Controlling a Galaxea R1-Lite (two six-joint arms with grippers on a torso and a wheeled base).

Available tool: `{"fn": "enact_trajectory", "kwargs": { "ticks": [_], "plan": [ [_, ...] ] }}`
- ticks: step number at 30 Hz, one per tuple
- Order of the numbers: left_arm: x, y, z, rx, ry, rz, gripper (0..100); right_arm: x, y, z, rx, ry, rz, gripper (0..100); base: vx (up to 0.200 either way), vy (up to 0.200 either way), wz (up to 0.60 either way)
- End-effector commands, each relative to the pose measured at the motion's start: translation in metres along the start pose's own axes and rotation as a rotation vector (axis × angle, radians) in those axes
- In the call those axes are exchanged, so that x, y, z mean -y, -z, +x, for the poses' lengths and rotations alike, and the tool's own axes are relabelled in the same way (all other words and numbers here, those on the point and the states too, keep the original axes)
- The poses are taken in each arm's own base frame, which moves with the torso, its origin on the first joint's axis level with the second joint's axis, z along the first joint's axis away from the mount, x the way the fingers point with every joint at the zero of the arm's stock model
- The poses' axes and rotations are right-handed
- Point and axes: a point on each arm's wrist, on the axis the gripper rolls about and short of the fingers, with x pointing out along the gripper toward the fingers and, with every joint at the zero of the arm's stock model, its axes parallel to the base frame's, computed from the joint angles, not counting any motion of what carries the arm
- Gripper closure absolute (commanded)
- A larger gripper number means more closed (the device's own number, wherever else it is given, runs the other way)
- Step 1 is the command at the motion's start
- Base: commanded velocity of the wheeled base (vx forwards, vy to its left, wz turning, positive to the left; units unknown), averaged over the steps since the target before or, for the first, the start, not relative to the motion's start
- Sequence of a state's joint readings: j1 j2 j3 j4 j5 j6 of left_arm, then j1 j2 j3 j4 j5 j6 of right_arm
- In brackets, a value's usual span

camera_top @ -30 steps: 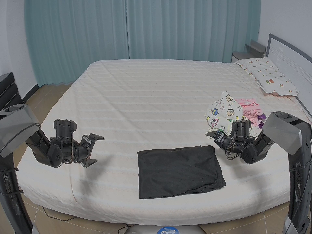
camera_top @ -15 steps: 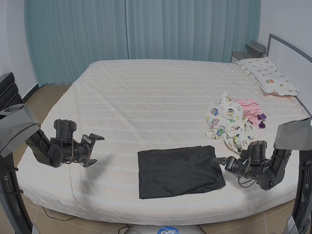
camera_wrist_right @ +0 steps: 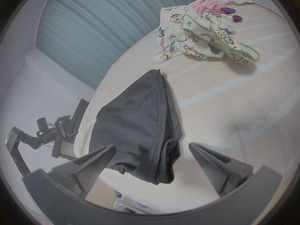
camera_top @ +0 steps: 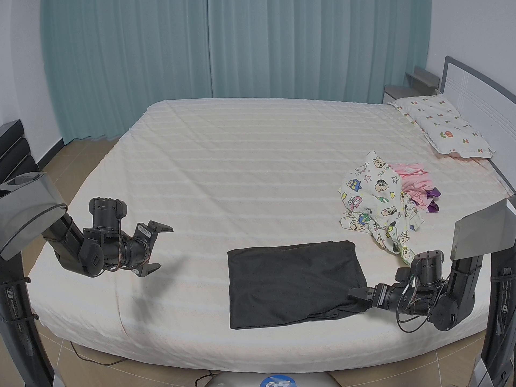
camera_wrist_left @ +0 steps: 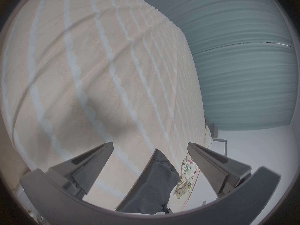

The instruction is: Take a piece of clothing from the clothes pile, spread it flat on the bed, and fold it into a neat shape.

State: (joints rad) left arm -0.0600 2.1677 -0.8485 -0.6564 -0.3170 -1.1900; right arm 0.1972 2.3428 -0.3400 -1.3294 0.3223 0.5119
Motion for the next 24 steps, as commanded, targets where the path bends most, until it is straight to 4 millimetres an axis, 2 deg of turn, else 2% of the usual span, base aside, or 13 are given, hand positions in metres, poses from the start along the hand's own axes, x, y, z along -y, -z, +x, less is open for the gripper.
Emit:
{"fn": "enact_trajectory", "kwargs": {
  "ticks": [1,24],
  "plan": [
    [0.0,-0.001,0.001,0.002,0.0,-0.001,0,0.002,0.007,-0.001,-0.028,0.012,-0.02,100,0.0,0.0,0.0],
    [0.0,-0.001,0.001,0.001,0.001,-0.001,0,0.014,0.009,-0.014,-0.035,0.055,-0.04,100,0.0,0.0,0.0]
  ]
}}
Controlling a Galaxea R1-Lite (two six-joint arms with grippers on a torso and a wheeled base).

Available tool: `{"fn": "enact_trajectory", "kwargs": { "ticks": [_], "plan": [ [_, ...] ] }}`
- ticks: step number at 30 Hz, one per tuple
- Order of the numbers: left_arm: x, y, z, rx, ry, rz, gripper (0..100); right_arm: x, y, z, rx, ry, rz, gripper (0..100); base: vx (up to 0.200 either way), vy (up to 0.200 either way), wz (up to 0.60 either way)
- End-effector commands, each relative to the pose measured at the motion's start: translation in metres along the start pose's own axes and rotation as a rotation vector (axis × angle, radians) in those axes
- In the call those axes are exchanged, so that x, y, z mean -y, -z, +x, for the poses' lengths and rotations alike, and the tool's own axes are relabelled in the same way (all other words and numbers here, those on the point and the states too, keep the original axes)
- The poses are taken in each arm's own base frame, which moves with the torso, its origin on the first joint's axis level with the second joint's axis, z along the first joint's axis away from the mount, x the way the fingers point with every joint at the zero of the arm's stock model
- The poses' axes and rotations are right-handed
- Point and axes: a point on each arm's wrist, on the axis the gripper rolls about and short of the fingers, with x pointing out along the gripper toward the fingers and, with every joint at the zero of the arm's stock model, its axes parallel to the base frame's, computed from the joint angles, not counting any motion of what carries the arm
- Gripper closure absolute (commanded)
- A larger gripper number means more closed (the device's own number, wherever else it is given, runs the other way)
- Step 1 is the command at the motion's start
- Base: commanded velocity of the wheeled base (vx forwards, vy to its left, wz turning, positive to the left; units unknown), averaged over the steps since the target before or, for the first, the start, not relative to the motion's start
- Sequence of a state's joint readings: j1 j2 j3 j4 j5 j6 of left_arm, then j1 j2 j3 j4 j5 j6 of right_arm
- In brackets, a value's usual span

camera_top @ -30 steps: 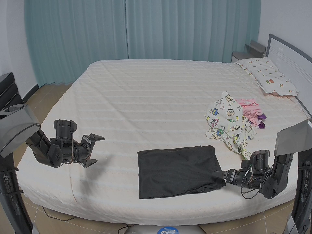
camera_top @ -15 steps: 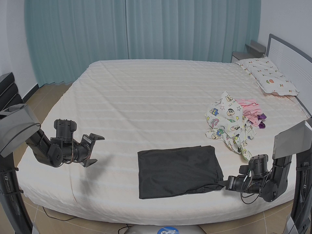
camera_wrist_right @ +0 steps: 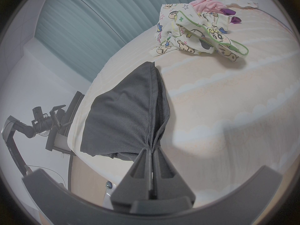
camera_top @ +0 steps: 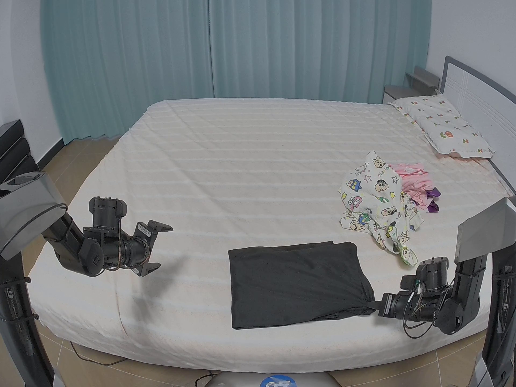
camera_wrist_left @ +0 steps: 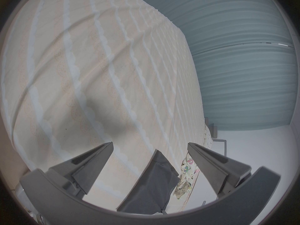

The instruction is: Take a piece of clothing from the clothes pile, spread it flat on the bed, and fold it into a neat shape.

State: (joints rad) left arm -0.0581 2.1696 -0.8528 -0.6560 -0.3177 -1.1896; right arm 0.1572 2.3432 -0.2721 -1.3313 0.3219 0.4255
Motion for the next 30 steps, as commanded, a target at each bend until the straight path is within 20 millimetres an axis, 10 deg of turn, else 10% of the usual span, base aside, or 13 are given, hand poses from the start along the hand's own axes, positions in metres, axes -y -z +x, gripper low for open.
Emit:
{"fn": "enact_trajectory", "kwargs": {
  "ticks": [1,3,4,30],
  "plan": [
    [0.0,0.0,0.0,0.0,0.0,-0.001,0,0.001,0.0,0.0,0.001,0.002,0.001,100,0.0,0.0,0.0],
    [0.0,0.0,0.0,0.0,0.0,-0.001,0,0.002,0.001,-0.001,-0.001,0.005,0.001,100,0.0,0.0,0.0],
    [0.0,0.0,0.0,0.0,0.0,0.001,0,0.002,0.001,-0.001,-0.001,0.005,0.0,0,0.0,0.0,0.0],
    [-0.009,0.031,0.003,-0.024,0.015,0.115,0,0.001,-0.009,0.004,0.091,-0.042,0.062,0,-0.046,0.0,0.0]
  ]
}}
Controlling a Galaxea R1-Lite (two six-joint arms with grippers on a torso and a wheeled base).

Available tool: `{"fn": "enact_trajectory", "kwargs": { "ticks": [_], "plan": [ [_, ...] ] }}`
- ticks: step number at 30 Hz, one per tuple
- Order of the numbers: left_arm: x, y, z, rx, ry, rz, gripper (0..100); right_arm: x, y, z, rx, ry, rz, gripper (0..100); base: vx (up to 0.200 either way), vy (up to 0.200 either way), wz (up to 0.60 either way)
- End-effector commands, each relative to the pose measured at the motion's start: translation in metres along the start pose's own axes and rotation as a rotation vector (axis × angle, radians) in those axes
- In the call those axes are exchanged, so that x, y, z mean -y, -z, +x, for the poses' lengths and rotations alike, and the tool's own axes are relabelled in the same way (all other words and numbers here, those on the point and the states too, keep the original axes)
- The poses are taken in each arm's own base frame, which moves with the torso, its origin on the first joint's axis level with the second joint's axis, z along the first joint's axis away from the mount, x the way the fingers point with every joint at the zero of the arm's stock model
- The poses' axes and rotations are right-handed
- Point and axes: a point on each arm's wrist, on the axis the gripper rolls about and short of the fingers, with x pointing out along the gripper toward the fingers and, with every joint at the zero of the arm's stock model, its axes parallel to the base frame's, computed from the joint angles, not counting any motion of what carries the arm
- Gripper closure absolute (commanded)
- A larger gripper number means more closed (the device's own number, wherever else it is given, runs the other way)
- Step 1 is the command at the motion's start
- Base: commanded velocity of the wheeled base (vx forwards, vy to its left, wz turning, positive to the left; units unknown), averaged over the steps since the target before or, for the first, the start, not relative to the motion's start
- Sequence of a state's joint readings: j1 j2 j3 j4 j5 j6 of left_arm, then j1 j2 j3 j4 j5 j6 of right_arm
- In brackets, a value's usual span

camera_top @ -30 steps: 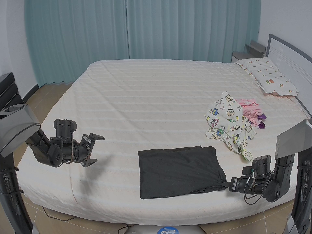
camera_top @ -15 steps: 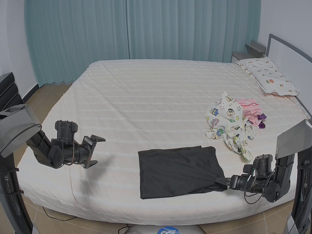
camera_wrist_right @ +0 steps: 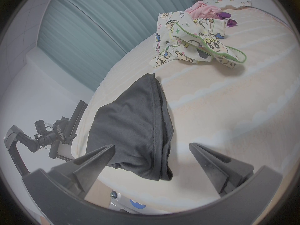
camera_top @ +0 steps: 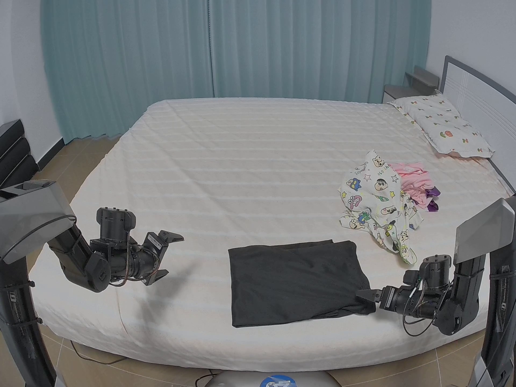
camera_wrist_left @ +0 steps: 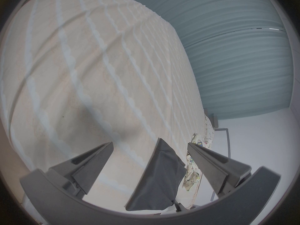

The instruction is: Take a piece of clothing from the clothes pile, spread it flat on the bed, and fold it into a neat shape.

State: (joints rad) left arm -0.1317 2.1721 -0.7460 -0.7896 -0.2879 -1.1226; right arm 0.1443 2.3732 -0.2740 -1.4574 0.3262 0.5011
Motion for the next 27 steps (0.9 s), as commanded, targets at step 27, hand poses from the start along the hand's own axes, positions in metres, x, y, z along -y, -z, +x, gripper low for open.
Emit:
{"fn": "enact_trajectory", "kwargs": {
  "ticks": [27],
  "plan": [
    [0.017,0.024,0.022,-0.075,0.049,0.159,0,0.005,-0.029,0.01,0.132,-0.102,0.2,0,0.0,-0.133,0.0]
  ]
}}
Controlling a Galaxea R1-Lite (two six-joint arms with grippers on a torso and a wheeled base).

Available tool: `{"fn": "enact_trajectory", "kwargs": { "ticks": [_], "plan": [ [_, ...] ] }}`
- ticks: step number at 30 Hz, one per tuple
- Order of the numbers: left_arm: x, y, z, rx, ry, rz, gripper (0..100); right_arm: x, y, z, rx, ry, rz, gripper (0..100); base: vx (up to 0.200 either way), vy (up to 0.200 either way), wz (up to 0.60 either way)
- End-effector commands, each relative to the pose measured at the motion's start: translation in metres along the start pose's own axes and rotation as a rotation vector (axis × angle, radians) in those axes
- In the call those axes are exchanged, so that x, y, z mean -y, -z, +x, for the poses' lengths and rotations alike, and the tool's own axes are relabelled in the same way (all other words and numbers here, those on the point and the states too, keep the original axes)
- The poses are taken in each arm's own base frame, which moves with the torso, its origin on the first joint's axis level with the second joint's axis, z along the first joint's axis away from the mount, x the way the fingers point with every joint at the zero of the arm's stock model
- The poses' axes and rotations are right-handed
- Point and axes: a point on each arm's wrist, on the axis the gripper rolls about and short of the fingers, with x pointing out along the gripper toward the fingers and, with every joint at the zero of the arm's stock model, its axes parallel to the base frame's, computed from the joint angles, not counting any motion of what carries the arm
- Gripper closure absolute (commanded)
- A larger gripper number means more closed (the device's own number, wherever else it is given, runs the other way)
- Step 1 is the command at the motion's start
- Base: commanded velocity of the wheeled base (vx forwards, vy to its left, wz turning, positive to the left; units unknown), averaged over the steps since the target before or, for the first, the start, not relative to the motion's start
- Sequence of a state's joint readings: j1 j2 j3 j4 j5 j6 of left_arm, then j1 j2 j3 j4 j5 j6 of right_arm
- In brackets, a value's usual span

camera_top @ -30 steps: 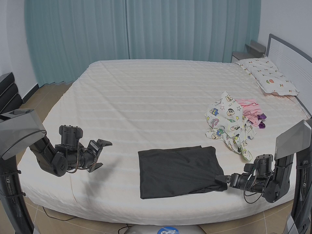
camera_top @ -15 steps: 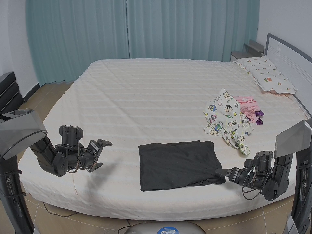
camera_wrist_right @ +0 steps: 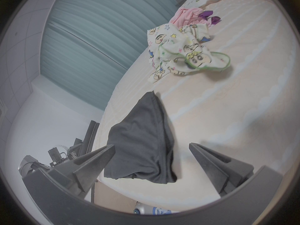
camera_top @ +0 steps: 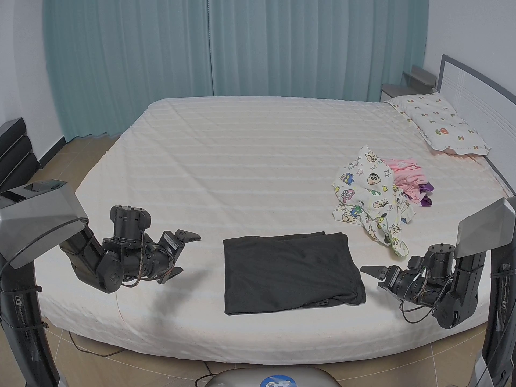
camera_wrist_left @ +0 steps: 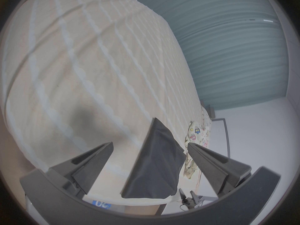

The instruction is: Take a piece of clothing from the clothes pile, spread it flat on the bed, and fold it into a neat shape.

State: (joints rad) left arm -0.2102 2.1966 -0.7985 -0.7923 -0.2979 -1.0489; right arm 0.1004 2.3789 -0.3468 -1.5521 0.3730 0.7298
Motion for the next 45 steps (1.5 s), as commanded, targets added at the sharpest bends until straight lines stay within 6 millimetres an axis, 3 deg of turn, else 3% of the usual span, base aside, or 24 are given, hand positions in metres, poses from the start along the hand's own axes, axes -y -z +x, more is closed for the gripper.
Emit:
{"fn": "enact_trajectory", "kwargs": {
  "ticks": [1,9,13,19,30,41,45],
  "plan": [
    [0.0,0.007,0.009,-0.025,-0.003,0.047,0,0.004,-0.002,0.005,0.007,-0.002,0.006,0,0.0,-0.2,0.0],
    [-0.002,0.016,0.015,-0.008,-0.041,0.105,0,0.011,-0.006,0.011,0.026,0.005,0.046,0,0.0,-0.05,0.0],
    [-0.018,0.007,0.018,-0.003,-0.088,0.263,0,0.013,-0.009,0.014,0.037,0.002,0.088,0,0.0,0.0,0.0],
    [-0.04,0.004,0.041,-0.018,-0.129,0.431,0,0.014,-0.005,0.017,0.025,0.004,0.091,0,0.0,0.0,0.0],
    [-0.043,0.009,0.043,-0.054,-0.118,0.447,0,0.014,-0.005,0.018,0.023,0.003,0.09,0,0.0,0.0,0.0],
    [-0.03,0.034,0.05,-0.114,-0.047,0.463,0,0.014,-0.005,0.018,0.023,0.003,0.088,0,0.0,0.0,0.0],
    [-0.029,0.033,0.053,-0.069,0.004,0.426,0,0.014,-0.005,0.018,0.021,0.003,0.089,0,0.0,0.0,0.0]
  ]
}}
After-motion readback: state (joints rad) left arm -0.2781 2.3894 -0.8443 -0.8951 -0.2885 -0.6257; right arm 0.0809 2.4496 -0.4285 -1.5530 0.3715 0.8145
